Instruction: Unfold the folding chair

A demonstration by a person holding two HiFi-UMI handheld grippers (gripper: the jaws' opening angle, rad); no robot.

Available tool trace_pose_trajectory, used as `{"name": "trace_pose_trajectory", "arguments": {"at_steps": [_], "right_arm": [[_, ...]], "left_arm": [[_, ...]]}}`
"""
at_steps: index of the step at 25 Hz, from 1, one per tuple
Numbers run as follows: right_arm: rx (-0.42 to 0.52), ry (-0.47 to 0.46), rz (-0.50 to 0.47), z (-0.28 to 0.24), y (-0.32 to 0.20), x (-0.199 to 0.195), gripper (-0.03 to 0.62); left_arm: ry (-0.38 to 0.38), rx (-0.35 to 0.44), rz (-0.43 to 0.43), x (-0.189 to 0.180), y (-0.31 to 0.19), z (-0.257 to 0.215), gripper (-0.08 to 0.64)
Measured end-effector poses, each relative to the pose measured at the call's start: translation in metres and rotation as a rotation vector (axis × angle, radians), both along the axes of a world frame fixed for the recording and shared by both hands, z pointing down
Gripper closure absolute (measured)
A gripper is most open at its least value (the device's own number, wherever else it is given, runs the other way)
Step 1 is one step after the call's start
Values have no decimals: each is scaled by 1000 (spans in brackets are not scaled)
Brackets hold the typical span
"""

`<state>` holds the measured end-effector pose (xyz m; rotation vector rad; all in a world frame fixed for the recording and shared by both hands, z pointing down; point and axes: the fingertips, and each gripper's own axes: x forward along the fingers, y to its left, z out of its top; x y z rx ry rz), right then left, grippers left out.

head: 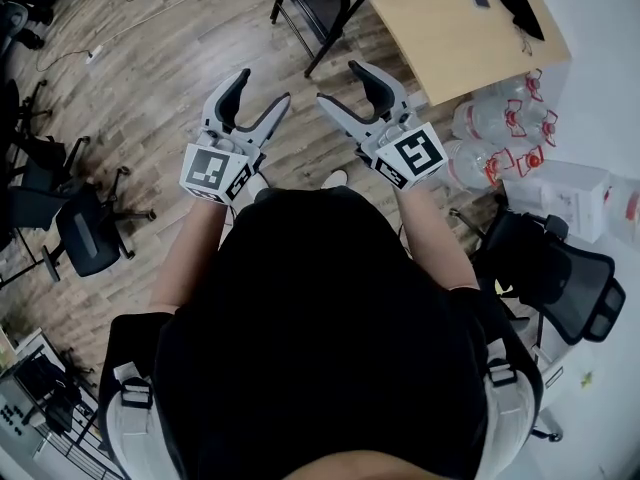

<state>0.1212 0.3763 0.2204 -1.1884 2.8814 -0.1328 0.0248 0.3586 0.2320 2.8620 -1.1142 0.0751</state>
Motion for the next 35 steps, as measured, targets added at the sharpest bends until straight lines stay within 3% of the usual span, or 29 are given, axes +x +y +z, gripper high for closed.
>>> {"name": "trace_pose_trajectory", "arguments": {"at_steps": [8, 16, 22, 35], "right_arm": [[-19, -10, -21, 11, -1, 50, 305], [-29, -8, -13, 18, -33, 57, 305], [-39, 24, -2, 22, -80, 41, 305], [-47, 88, 54, 6, -241, -33, 305]], "left_arm": [[-15, -10, -22, 49, 2, 4, 253], [-23, -9, -24, 53, -24, 8, 253], [1, -14, -23, 34, -76, 12, 253], [43, -7, 42, -36, -246, -6, 253]]}}
